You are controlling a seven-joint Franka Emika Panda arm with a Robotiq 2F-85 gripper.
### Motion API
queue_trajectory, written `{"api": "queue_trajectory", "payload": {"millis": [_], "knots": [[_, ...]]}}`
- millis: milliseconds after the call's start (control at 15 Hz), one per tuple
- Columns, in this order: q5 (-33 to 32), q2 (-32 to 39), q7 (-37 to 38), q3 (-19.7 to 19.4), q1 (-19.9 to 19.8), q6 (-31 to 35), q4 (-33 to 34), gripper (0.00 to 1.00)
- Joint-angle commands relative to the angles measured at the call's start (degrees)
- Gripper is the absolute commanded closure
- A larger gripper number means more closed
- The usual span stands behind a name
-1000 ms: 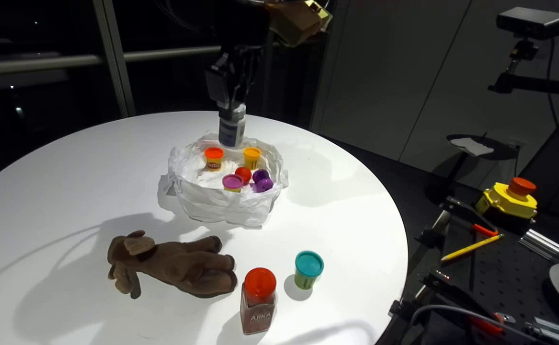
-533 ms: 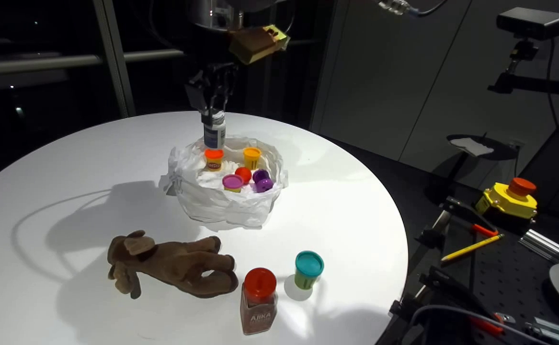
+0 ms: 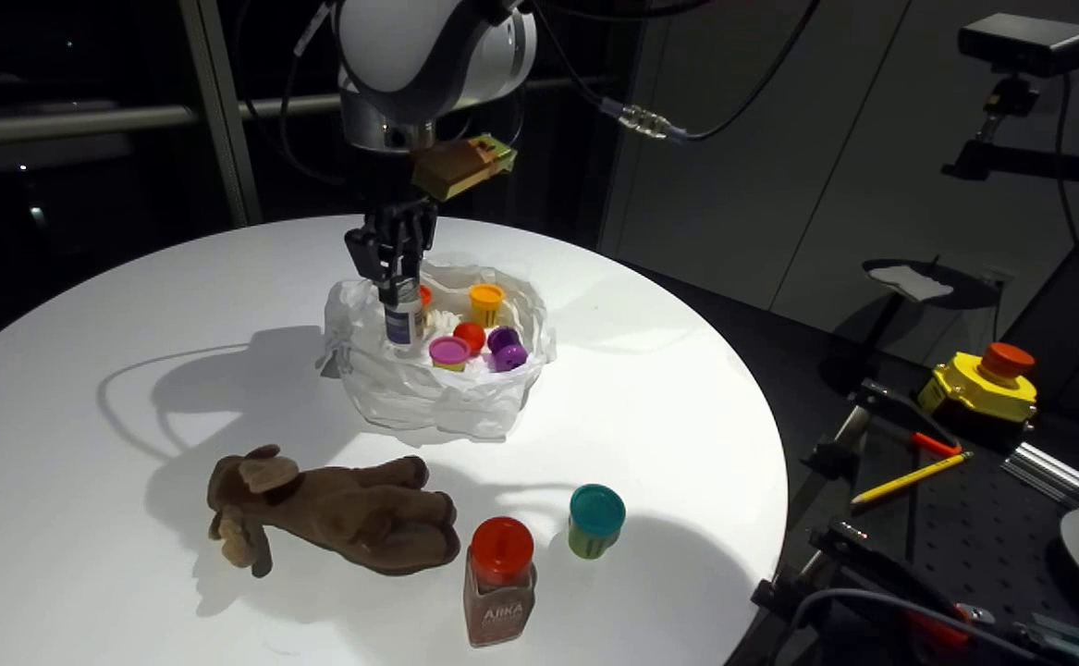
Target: Put the objects and the bottles in the plastic bag
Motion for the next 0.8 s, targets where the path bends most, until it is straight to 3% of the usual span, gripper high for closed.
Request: {"api": "queue_trajectory", "payload": {"millis": [0,400,467,600,733], "knots": [[0.17,6.68,-0.37,-0.64,0.74,-1.66,9.72,0.80],[-1.01,11.73,-0.21,-2.08,2.03,0.39,15.66,0.80],[-0.97,11.31,-0.58,-1.89,2.15,-0.20,15.58,0.30],[-0.99,8.98,-0.89,-1.69,2.43,-1.94,13.26,0.23],[-1.10,5.06,0.52,-1.86,3.37,-2.37,8.83,0.07]]}}
